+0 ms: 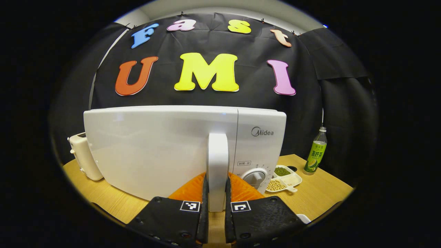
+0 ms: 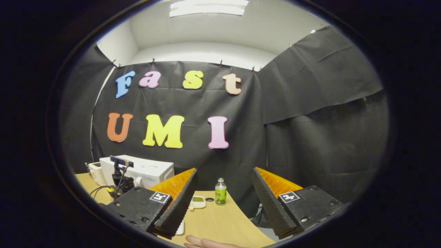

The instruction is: Open the microwave oven with the left hand, put the food in, and close the microwave oven.

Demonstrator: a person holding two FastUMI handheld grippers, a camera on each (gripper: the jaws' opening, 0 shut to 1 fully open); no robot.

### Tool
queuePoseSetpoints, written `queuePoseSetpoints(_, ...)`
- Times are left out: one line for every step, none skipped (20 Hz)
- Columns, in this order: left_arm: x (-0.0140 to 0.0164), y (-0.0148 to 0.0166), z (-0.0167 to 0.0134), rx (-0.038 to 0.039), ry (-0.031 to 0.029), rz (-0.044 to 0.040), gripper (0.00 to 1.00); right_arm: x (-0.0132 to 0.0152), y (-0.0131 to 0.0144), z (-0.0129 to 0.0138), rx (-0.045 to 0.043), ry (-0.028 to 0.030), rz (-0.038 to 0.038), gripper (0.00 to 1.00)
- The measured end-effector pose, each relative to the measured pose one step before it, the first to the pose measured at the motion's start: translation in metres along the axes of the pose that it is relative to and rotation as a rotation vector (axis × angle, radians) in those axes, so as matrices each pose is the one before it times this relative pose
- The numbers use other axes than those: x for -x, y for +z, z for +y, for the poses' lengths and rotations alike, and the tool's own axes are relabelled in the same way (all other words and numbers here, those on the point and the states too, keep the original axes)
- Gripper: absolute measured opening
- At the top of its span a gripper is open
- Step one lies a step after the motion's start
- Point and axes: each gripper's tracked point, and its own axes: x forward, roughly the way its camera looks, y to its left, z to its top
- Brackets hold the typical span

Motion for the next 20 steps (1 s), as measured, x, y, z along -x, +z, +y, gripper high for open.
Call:
queuePoseSetpoints(0.00017, -0.00017, 0.00004, 0.01204, -0.00044, 0.00549, 0.18, 0.00035, -0.00055, 0.00006, 0.00185, -0.00263, 0.00257, 1.0)
queuePoseSetpoints(0.00094, -0.00012, -0.00042, 0.01868, -0.00122, 0.00601, 0.18, -0.00047, -0.00218, -0.00014, 0.00382, -0.00224, 0.00256, 1.0)
queuePoseSetpoints(-0.00006, 0.00024, 0.00042, 0.01866, -0.00022, 0.00569, 0.18, 0.00028, -0.00099, 0.00081, 0.00481, 0.00035, 0.00194, 1.0)
queuePoseSetpoints(0.00002, -0.001, -0.0002, 0.00837, 0.0015, 0.00487, 0.18, -0.00028, -0.00188, 0.00126, 0.00499, 0.00169, 0.00389, 1.0)
queuePoseSetpoints(0.00084, -0.00018, 0.00063, -0.0039, 0.0013, 0.0011, 0.18, -0.00046, -0.00151, 0.00171, 0.00349, 0.00259, 0.00412, 1.0)
queuePoseSetpoints(0.00053, -0.00042, -0.00088, -0.0109, -0.00011, 0.00209, 0.18, -0.0005, -0.00113, 0.00173, 0.00128, 0.00353, 0.00306, 1.0)
queuePoseSetpoints(0.00079, 0.0002, -0.00008, -0.01175, -0.00059, -0.00212, 0.18, -0.00082, -0.00033, 0.0019, -0.00058, 0.00308, 0.00229, 1.0)
queuePoseSetpoints(0.00185, 0.00233, 0.00114, -0.00891, 0.00033, 0.00093, 0.18, -0.00048, -0.00234, 0.00053, 0.00039, 0.00209, 0.0043, 1.0)
queuePoseSetpoints(-0.00163, -0.00359, 0.00056, 0.00468, 0.00045, 0.00011, 0.1, -0.00059, -0.00084, 0.00096, 0.00086, 0.00125, 0.00276, 1.0)
queuePoseSetpoints(0.00055, 0.00026, -0.00132, 0.02094, -0.00269, 0.0017, 0.1, 0.00071, -0.00098, -0.00007, 0.00039, -0.00151, 0.00379, 1.0)
queuePoseSetpoints(0.00089, -0.00063, -0.00098, 0.00133, -0.00581, 0.01082, 0.1, -0.00005, -0.00095, -0.00011, -0.00006, -0.00117, 0.00366, 1.0)
queuePoseSetpoints(0.00012, -0.00029, 0.00037, 0.00248, -0.00718, 0.00379, 0.1, -0.00012, -0.0009, 0.00036, -0.00062, -0.00093, 0.00298, 1.0)
queuePoseSetpoints(0.00154, -0.001, 0.00034, 0.00103, -0.00691, 0.00831, 0.1, 0.00091, -0.0004, -0.00039, -0.00057, -0.00099, 0.00104, 0.92)
queuePoseSetpoints(0.00073, 0.00032, -0.00023, -0.00538, -0.00332, 0.00194, 0.1, 0.00024, -0.00078, -0.00095, 0.00062, -0.00157, 0.00024, 0.92)
queuePoseSetpoints(0.00144, -0.00093, -0.00014, -0.00146, -0.00342, 0.00221, 0.1, 0.00027, -0.00022, -0.00061, 0.00202, -0.00254, 0.00015, 0.92)
queuePoseSetpoints(0.00174, -0.00016, 0.00064, 0.00081, -0.00228, -0.00099, 0.1, 0.00114, -0.00065, -0.00098, 0.00243, -0.00284, 0.00075, 0.92)
queuePoseSetpoints(0.00122, -0.00056, -0.00011, -0.00046, -0.00244, 0.00066, 0.1, 0.00056, 0.00049, -0.0008, 0.00129, -0.00166, 0.00137, 0.92)
queuePoseSetpoints(0.00146, -0.00044, -0.00063, -0.00423, 0.00057, -0.00475, 0.1, -0.00069, -0.00076, -0.00081, 0.00216, -0.00112, 0.00105, 0.92)
queuePoseSetpoints(-0.00087, 0.0011, 0.00064, -0.00669, 0.00025, -0.0007, 0.1, 0.00033, -0.00013, -0.00082, 0.00177, -0.00237, -0.00057, 0.92)
queuePoseSetpoints(0.00084, 0.00074, 0.00092, 0.01599, 0.00293, -0.00037, 0.1, 0.00047, -0.00023, -0.00068, 0.00151, -0.00165, -0.00065, 0.92)
